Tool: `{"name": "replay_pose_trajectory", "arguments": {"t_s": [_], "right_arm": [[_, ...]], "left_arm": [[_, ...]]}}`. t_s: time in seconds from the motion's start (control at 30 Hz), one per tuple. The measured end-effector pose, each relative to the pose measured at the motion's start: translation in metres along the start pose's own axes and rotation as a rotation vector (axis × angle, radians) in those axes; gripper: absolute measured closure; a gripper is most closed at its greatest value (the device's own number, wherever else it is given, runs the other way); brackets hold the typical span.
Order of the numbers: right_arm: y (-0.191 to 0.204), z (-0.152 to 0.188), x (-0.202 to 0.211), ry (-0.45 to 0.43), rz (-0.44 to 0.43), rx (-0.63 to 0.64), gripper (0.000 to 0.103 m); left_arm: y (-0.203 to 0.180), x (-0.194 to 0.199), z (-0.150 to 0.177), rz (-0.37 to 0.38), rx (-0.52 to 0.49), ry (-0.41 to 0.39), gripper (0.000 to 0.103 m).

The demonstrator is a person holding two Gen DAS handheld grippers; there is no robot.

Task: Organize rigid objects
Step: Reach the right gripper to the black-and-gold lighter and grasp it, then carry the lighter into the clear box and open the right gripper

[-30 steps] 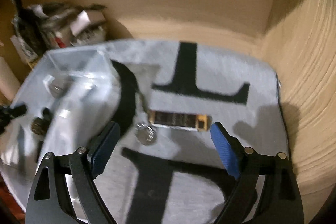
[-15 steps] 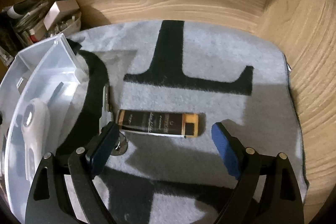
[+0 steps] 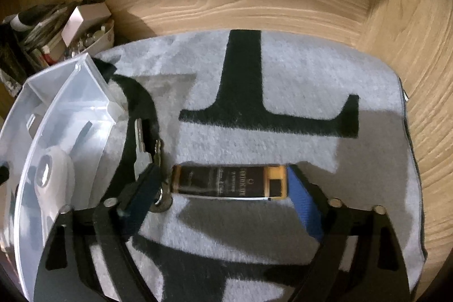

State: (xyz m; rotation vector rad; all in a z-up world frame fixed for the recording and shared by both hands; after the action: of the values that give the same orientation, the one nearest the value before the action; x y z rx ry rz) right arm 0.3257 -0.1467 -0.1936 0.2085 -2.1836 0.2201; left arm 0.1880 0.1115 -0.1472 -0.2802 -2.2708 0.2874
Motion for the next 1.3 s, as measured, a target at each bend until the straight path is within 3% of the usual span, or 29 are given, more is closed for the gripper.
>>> {"name": "replay_pose_trajectory", "arguments": {"t_s": [0.17, 0.37, 0.6, 0.8, 0.97, 1.3], "right_arm": [[0.001, 0.002, 0.01, -0.034, 0.037, 0.003, 0.023], [0.008, -0.006, 0.048, -0.141, 0.046, 0.023, 0.023], [0.039, -0.017, 0.11, -0.281, -0.041, 0.084, 0.023], [0.078, -0.016, 0.137, -0.34, -0.12, 0.172, 0.023], [0.109, -0.011, 0.141, -0.341, -0.172, 0.249, 0.023], [0.15, 0.011, 0.117, -0.238, -0.235, 0.39, 0.023]], "left_arm": [[0.0, 0.0, 0.0, -0.001, -0.001, 0.0, 0.09], [-0.001, 0.0, 0.0, -0.001, 0.001, -0.001, 0.09], [0.0, 0.0, 0.0, -0.002, -0.001, 0.0, 0.09], [-0.001, 0.0, 0.0, -0.003, -0.001, -0.001, 0.09], [-0.001, 0.0, 0.0, -0.004, -0.003, -0.001, 0.09], [-0.002, -0.001, 0.0, -0.004, -0.002, -0.002, 0.09]]}}
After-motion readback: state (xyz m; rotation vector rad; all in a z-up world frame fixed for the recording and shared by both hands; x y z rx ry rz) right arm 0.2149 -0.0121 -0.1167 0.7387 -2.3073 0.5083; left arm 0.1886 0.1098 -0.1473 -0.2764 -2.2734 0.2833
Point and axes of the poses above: each gripper's, at about its wrist camera, not at the fingertips, and x roughly against the way its jaws point, y to its left, z to its underside, the point moved 4 cm from there along -x, roughly the way its jaws point, and after that the axes turned 12 degrees about z, right-handed, at the moved point
